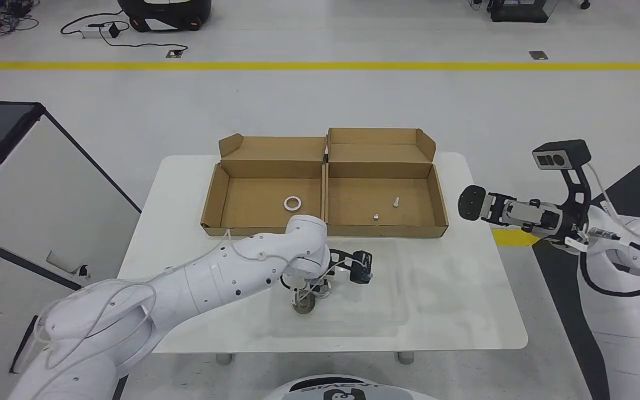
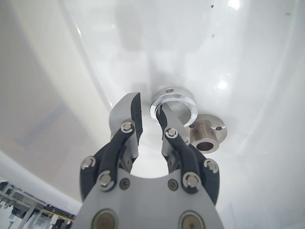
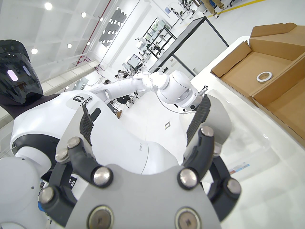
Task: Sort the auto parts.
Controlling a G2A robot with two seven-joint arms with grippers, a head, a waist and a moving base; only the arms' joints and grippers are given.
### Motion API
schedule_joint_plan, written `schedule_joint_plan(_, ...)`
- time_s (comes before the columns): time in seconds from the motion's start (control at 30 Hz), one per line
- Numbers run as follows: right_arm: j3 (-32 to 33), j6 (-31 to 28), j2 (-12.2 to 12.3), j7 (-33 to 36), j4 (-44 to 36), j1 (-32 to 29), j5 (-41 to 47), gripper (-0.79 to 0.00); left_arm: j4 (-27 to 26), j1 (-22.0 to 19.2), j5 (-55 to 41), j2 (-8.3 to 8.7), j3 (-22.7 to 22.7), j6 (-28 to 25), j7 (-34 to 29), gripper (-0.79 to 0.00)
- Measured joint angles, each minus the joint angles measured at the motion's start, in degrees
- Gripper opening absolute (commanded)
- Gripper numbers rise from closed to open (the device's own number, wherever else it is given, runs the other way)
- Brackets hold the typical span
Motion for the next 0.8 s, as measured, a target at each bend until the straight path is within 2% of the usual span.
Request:
schedule_joint_plan(0.47, 0.0, 0.0, 0.0, 0.0, 0.0, 0.0, 0.0, 0.0, 0.7, 0.54, -0.02, -0.17, 0.0, -0.4, 0.4, -0.579)
schedule_joint_plan(0.53, 0.0, 0.0, 0.0, 0.0, 0.0, 0.0, 0.0, 0.0, 0.84, 0.52, -0.04, -0.19, 0.0, -0.36, 0.36, -0.634)
schedule_joint_plan(0.57, 0.0, 0.0, 0.0, 0.0, 0.0, 0.0, 0.0, 0.0, 0.92, 0.47, -0.08, -0.21, 0.0, -0.28, 0.28, -0.776)
schedule_joint_plan(0.8, 0.0, 0.0, 0.0, 0.0, 0.0, 0.0, 0.0, 0.0, 0.72, -0.7, -1.51, -0.29, 0.01, 0.77, -0.77, -0.785)
